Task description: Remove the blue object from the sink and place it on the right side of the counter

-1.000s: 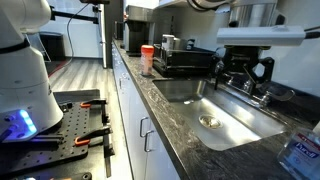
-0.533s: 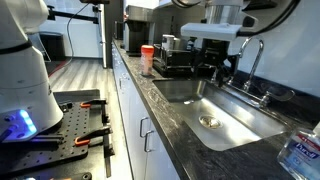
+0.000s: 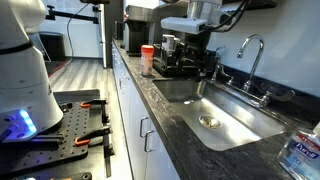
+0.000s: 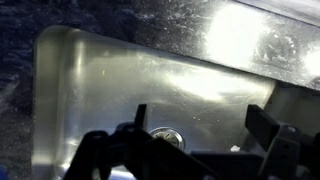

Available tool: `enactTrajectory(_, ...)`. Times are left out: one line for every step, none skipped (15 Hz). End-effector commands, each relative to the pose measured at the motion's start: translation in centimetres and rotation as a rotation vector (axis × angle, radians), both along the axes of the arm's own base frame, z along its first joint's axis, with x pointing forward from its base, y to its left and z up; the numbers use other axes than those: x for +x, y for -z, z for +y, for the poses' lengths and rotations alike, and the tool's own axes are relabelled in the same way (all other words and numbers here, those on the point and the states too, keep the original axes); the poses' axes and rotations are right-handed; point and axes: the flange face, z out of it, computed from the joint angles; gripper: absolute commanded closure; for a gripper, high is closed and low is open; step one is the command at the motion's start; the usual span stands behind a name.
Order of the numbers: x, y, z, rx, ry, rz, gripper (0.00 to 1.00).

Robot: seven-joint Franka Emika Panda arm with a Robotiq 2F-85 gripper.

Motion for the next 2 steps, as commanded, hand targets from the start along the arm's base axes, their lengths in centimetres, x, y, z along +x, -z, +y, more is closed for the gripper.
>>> enactTrajectory(-0.05, -0.03, -0.03, 0.0, 0.002, 0.002, 0.0)
enactTrajectory(-0.07, -0.01, -0.08, 0.001, 0.003, 0.002, 0.0)
